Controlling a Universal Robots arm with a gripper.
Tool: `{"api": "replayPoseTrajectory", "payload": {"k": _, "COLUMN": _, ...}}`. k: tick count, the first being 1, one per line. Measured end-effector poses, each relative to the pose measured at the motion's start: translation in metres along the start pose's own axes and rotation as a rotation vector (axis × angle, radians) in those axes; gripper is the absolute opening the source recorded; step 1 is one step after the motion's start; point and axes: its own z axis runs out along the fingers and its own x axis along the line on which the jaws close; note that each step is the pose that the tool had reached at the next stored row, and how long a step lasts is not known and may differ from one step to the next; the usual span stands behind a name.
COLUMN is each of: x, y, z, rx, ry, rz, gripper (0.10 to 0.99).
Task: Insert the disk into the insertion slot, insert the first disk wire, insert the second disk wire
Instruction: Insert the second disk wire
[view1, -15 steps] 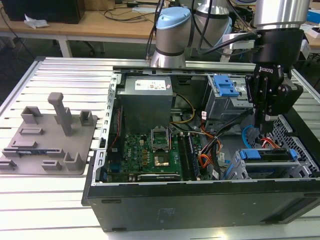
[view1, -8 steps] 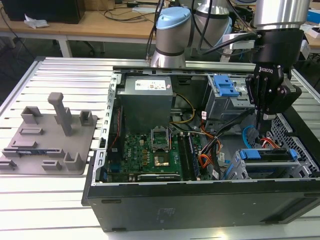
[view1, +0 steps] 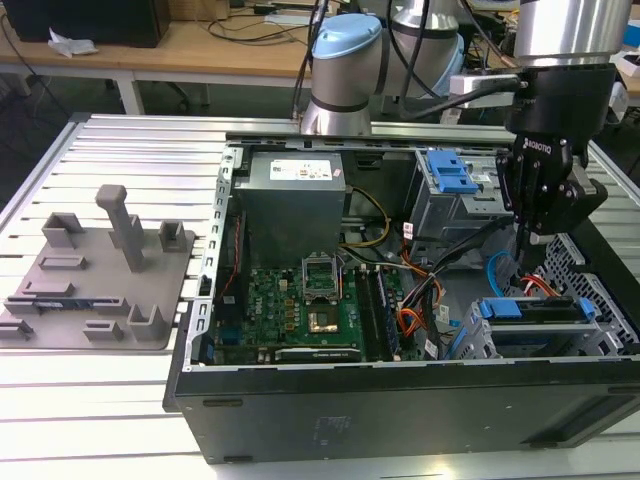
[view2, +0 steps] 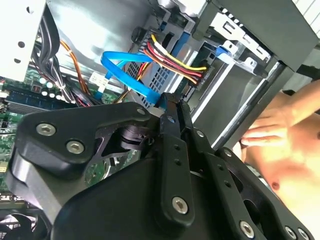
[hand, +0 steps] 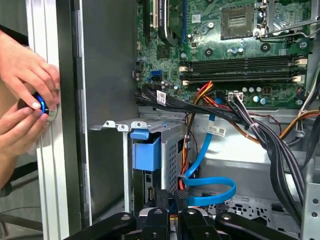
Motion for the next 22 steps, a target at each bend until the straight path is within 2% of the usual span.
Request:
{"api": "replayPoseTrajectory", "payload": {"k": 1, "x": 0.0015, "y": 0.0000, "z": 0.0006, "rx": 0.001, "ry": -0.0095, "rz": 0.001, "gripper": 0.161}}
{"api": "replayPoseTrajectory", "payload": {"k": 2, "x": 0.0037, "y": 0.0000, "z": 0.0014, "rx": 0.001, "ry": -0.0260, "rz": 0.003, "gripper": 0.161}}
{"api": "replayPoseTrajectory", "payload": {"k": 4, "x": 0.0074, "y": 0.0001, "z": 0.0028, "rx": 0.001, "ry": -0.0389, "rz": 0.004, "gripper": 0.161}}
{"api": "replayPoseTrajectory", "payload": {"k": 5, "x": 0.0118, "y": 0.0001, "z": 0.0041, "rx": 0.001, "ry": -0.0456, "rz": 0.005, "gripper": 0.161}}
{"api": "replayPoseTrajectory", "payload": {"k": 8, "x": 0.0192, "y": -0.0049, "z": 0.0066, "rx": -0.018, "ry": -0.0470, "rz": -0.003, "gripper": 0.161}}
{"api": "replayPoseTrajectory", "payload": {"k": 9, "x": 0.0220, "y": -0.0070, "z": 0.0079, "rx": -0.021, "ry": -0.0509, "rz": -0.003, "gripper": 0.161}}
{"api": "replayPoseTrajectory", "payload": {"k": 11, "x": 0.0252, "y": -0.0080, "z": 0.0094, "rx": -0.013, "ry": -0.0900, "rz": 0.003, "gripper": 0.161}}
{"api": "replayPoseTrajectory", "payload": {"k": 12, "x": 0.0263, "y": -0.0086, "z": 0.0099, "rx": -0.007, "ry": -0.1158, "rz": 0.007, "gripper": 0.161}}
{"api": "replayPoseTrajectory", "payload": {"k": 14, "x": 0.0296, "y": -0.0087, "z": 0.0112, "rx": -0.003, "ry": -0.1525, "rz": 0.012, "gripper": 0.161}}
{"api": "replayPoseTrajectory", "payload": {"k": 15, "x": 0.0330, "y": -0.0084, "z": 0.0127, "rx": -0.003, "ry": -0.1834, "rz": 0.015, "gripper": 0.161}}
{"api": "replayPoseTrajectory", "payload": {"k": 16, "x": 0.0345, "y": -0.0084, "z": 0.0132, "rx": -0.003, "ry": -0.2021, "rz": 0.017, "gripper": 0.161}}
{"api": "replayPoseTrajectory", "payload": {"k": 17, "x": 0.0365, "y": -0.0084, "z": 0.0141, "rx": -0.004, "ry": -0.2269, "rz": 0.019, "gripper": 0.161}}
{"api": "replayPoseTrajectory", "payload": {"k": 18, "x": 0.0404, "y": -0.0083, "z": 0.0157, "rx": -0.004, "ry": -0.2603, "rz": 0.022, "gripper": 0.161}}
{"api": "replayPoseTrajectory", "payload": {"k": 19, "x": 0.0475, "y": -0.0080, "z": 0.0186, "rx": -0.004, "ry": -0.2655, "rz": 0.022, "gripper": 0.161}}
{"api": "replayPoseTrajectory", "payload": {"k": 20, "x": 0.0534, "y": -0.0078, "z": 0.0211, "rx": -0.006, "ry": -0.2663, "rz": 0.022, "gripper": 0.161}}
{"api": "replayPoseTrajectory", "payload": {"k": 21, "x": 0.0562, "y": -0.0077, "z": 0.0222, "rx": -0.008, "ry": -0.2685, "rz": 0.022, "gripper": 0.161}}
{"api": "replayPoseTrajectory", "payload": {"k": 22, "x": 0.0571, "y": -0.0080, "z": 0.0226, "rx": -0.010, "ry": -0.2770, "rz": 0.023, "gripper": 0.161}}
